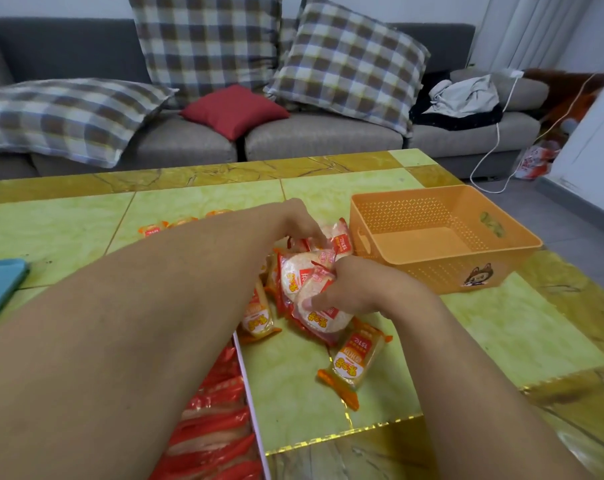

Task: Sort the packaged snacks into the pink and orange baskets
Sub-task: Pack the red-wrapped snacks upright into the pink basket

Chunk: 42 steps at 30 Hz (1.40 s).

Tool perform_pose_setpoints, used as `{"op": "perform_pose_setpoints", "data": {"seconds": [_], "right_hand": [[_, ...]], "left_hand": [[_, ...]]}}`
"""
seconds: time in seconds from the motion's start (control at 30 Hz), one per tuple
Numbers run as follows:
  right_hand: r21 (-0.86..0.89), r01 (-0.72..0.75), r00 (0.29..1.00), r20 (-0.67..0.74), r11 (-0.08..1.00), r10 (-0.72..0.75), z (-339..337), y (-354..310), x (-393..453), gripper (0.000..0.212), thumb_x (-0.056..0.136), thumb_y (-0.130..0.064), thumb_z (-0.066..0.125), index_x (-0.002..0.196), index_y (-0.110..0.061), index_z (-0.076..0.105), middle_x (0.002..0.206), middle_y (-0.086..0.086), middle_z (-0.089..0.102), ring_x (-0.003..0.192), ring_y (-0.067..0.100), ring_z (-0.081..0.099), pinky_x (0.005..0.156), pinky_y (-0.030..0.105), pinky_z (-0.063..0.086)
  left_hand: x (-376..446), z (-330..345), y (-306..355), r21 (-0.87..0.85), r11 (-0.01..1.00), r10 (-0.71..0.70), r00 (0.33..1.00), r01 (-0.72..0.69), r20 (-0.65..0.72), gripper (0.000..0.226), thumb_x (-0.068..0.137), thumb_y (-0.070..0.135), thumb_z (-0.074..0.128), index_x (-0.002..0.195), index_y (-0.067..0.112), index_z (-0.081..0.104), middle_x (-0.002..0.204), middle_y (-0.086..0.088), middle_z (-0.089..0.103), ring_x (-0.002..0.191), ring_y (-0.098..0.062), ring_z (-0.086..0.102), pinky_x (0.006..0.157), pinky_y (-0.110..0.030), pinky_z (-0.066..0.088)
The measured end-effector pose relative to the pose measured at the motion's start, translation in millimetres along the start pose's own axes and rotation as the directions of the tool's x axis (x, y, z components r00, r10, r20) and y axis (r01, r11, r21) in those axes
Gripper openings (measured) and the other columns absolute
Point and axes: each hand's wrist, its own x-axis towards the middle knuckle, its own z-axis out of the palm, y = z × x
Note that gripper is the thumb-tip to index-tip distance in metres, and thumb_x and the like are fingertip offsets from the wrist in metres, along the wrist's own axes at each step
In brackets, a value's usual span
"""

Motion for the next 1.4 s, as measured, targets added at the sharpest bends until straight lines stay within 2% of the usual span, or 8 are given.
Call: {"op": "perform_pose_setpoints", "data": {"seconds": [0.07,0.27,0.53,0.73,0.8,1.03,1.23,1.4], "right_hand": [[0.013,0.000,0.999,-0.047,1.000,0.001,0.0,-0.7,-1.2,0.072,0.083,-0.055,0.074,0.134,-0.008,0.055,0.115,0.005,0.064,0.097,0.025,0.060,0.082,0.034,0.052],[0.075,0.060,0.956,-0.293,0.995,-0.035,0.2,-11.1,-10.3,0.052,0.063,-0.066,0.081,0.089,-0.026,0.061,0.093,-0.004,0.068,0.088,0.023,0.065,0.080,0.040,0.055],[0.220,0.162,0.823,-0.568,0.962,-0.009,10.3,-52.4,-55.4,0.057,0.070,-0.066,0.072,0.105,-0.022,0.068,0.103,0.005,0.072,0.099,0.033,0.065,0.082,0.043,0.055],[0.392,0.298,0.838,-0.544,0.871,-0.042,31.1,-94.8,-119.5,0.053,0.080,-0.071,0.066,0.073,-0.019,0.058,0.074,0.000,0.062,0.074,0.027,0.059,0.055,0.031,0.033],[0.454,0.321,0.865,-0.497,0.831,-0.062,44.0,-103.5,-136.1,0.054,0.083,-0.070,0.063,0.076,-0.017,0.062,0.081,0.004,0.065,0.081,0.028,0.062,0.064,0.034,0.039],[0.557,0.249,0.934,-0.355,0.793,-0.044,99.1,-96.0,-148.0,0.094,0.071,-0.086,0.059,0.125,-0.010,0.067,0.121,0.008,0.069,0.109,0.029,0.064,0.095,0.038,0.049],[0.653,0.272,0.949,-0.304,0.707,-0.084,115.9,-91.3,-144.9,0.036,0.083,-0.059,0.073,0.098,-0.026,0.067,0.104,-0.012,0.071,0.092,0.006,0.064,0.080,0.029,0.046],[0.765,0.243,0.957,-0.290,0.596,-0.018,118.7,-103.6,-129.8,0.041,0.084,-0.052,0.077,0.109,-0.020,0.068,0.107,-0.006,0.071,0.091,0.008,0.064,0.065,0.024,0.043]], "left_hand": [[-3.6,-0.1,0.1,-0.067,0.991,0.104,0.984,-0.115,-0.148,0.082,0.073,0.022,0.088,0.140,0.004,0.044,0.115,-0.012,0.064,0.093,-0.030,0.070,0.074,-0.040,0.055],[-43.2,-28.8,-6.9,-0.242,0.916,0.200,0.887,-0.320,-0.416,0.061,0.074,0.014,0.083,0.126,0.013,0.051,0.093,-0.004,0.068,0.082,-0.025,0.073,0.076,-0.042,0.060],[-157.1,-73.2,-59.5,-0.338,0.830,0.055,0.668,-0.444,-0.742,0.048,0.077,0.019,0.082,0.118,0.017,0.058,0.094,0.009,0.061,0.091,-0.014,0.062,0.084,-0.033,0.055],[-272.8,-45.1,-127.6,-0.599,0.650,-0.212,0.646,-0.468,-0.733,0.058,0.069,0.031,0.087,0.118,0.018,0.060,0.105,-0.001,0.072,0.095,-0.021,0.072,0.086,-0.047,0.059],[-307.5,-27.9,-146.0,-0.693,0.538,-0.301,0.659,-0.480,-0.689,0.054,0.071,0.033,0.086,0.118,0.018,0.062,0.102,-0.001,0.075,0.093,-0.021,0.074,0.086,-0.048,0.060],[-348.5,28.0,-182.0,-0.768,0.475,-0.342,0.714,-0.430,-0.611,0.023,0.083,0.024,0.079,0.102,0.023,0.067,0.093,0.006,0.075,0.079,0.000,0.071,0.067,-0.019,0.055],[-337.5,46.2,-187.5,-0.785,0.516,-0.304,0.784,-0.343,-0.542,0.032,0.086,0.037,0.076,0.112,0.029,0.057,0.099,0.014,0.070,0.090,-0.007,0.070,0.080,-0.035,0.059],[-326.2,33.6,-193.3,-0.848,0.431,-0.308,0.833,-0.307,-0.458,0.032,0.090,0.024,0.072,0.120,0.026,0.062,0.103,0.001,0.076,0.087,-0.021,0.076,0.079,-0.047,0.063]]}}
